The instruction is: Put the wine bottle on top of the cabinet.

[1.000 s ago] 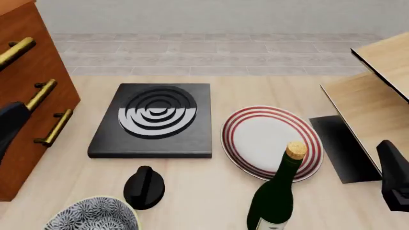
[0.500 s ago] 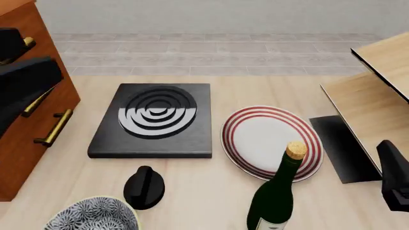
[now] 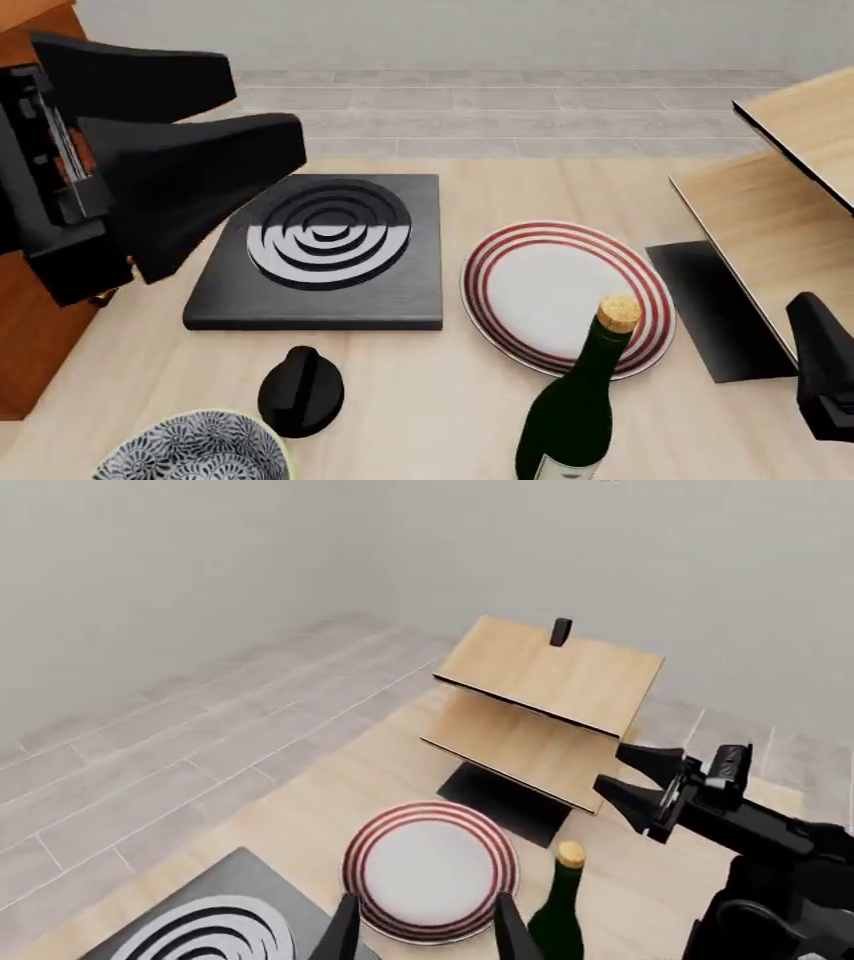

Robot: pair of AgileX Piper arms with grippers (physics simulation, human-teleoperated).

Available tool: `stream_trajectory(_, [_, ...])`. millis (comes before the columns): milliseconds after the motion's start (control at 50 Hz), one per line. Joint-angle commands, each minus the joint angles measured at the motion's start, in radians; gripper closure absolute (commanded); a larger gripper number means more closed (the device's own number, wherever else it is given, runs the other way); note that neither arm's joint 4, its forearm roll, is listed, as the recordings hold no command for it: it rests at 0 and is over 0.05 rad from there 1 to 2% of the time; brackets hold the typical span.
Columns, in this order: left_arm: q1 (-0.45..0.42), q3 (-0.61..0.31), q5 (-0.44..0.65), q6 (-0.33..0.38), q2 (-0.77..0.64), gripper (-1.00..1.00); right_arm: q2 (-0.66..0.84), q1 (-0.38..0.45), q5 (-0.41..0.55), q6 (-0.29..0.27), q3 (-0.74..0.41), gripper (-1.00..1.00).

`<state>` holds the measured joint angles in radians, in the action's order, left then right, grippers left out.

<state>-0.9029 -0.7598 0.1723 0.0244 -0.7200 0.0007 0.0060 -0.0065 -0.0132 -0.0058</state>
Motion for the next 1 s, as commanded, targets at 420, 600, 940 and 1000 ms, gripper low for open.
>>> stream_trajectory(420, [-0.175,0.015,-0.189,-0.036,-0.254,-1.0,0.0,0.0,-0.001,0.0,0.001,-1.0])
stream_trajectory(600, [-0.231,0.008,-0.218,-0.051,-0.322,-1.0,0.0,0.0,0.0,0.0,0.0,-1.0])
stream_trajectory(940, [-0.284,0.001,-0.245,-0.054,-0.391,-1.0,0.0,0.0,0.002,0.002,0.0,-1.0])
stream_trajectory(1000, [-0.291,-0.003,-0.247,-0.05,-0.403,-1.0,0.0,0.0,0.0,0.001,0.001,-1.0])
